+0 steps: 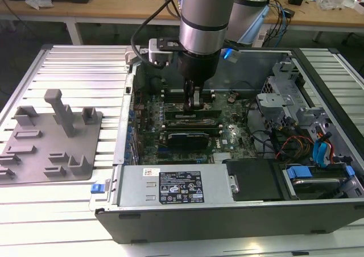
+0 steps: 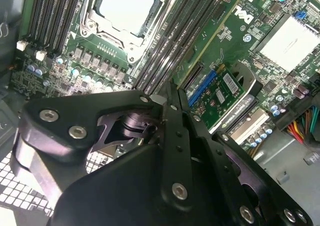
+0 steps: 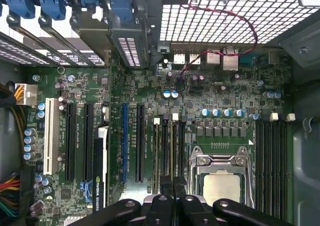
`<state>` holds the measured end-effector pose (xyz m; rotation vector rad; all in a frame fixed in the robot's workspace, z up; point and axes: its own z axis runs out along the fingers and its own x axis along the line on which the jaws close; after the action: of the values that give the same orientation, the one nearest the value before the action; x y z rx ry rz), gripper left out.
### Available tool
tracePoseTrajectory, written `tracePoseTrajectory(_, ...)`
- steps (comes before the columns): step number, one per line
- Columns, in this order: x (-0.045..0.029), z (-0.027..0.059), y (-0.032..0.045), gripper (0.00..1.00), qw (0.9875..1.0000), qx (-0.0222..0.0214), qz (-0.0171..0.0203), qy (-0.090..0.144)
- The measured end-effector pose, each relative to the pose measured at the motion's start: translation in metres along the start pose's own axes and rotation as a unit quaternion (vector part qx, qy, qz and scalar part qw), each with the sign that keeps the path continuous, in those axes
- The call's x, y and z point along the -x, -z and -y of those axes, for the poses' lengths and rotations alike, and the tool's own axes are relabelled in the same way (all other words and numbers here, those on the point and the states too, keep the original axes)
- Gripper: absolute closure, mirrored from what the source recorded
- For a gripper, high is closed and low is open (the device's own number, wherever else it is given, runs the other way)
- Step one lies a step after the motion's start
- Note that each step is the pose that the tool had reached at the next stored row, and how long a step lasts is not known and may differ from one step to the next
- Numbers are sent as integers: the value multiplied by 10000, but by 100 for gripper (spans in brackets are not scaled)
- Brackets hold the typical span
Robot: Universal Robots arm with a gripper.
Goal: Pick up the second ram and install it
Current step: 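Insert the second ram into the second slot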
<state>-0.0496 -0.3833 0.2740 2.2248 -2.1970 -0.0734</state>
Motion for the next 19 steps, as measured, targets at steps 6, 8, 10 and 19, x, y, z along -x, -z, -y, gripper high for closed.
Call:
tracePoseTrajectory(6,-2,20,-59,91,10000,-1,1,-2)
tracePoseTrajectory(8,1,26,-114,91,10000,-1,1,-3)
tracePoseTrajectory(10,17,27,-162,91,10000,-1,2,-4)
tracePoseTrajectory(19,29,70,-301,91,9999,-3,5,-100)
